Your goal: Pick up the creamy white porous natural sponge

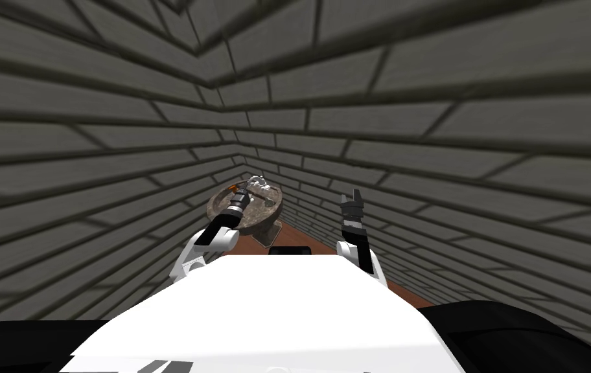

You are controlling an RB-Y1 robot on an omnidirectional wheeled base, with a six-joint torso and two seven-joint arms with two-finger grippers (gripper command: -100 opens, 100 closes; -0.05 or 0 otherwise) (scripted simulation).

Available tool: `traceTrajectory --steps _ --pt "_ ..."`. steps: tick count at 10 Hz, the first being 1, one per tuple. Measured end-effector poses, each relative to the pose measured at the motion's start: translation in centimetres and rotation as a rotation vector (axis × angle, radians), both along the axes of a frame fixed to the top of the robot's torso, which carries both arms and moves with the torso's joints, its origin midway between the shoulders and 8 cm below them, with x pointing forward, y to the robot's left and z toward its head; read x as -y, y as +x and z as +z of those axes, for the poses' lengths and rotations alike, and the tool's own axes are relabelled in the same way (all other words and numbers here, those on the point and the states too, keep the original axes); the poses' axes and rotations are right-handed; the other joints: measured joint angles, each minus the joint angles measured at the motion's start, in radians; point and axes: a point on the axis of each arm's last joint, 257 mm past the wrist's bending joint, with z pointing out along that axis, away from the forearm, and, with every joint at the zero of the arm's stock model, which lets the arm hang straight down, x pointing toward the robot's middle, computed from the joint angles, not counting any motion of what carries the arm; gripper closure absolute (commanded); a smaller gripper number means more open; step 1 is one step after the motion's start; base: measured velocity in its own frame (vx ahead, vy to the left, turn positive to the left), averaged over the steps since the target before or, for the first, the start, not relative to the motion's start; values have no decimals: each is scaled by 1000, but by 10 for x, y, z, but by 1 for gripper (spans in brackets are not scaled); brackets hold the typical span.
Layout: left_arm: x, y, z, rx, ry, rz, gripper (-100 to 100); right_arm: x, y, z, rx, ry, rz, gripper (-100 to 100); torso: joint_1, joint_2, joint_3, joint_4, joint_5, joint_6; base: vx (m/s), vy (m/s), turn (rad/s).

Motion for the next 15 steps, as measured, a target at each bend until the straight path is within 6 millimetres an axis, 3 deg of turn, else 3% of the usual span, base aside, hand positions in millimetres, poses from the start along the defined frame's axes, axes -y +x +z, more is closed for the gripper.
traceTrajectory --steps 6,15 --pt "-8 3 -41 -157 34 10 -100 0 0 0 0 0 0 0 -1 -1 -1 0 0 0 6 -29 -21" --pt "-29 -11 -106 -404 135 16 -100 0 0 0 0 0 0 0 -3 -3 -2 -1 -1 0 24 -42 -21"
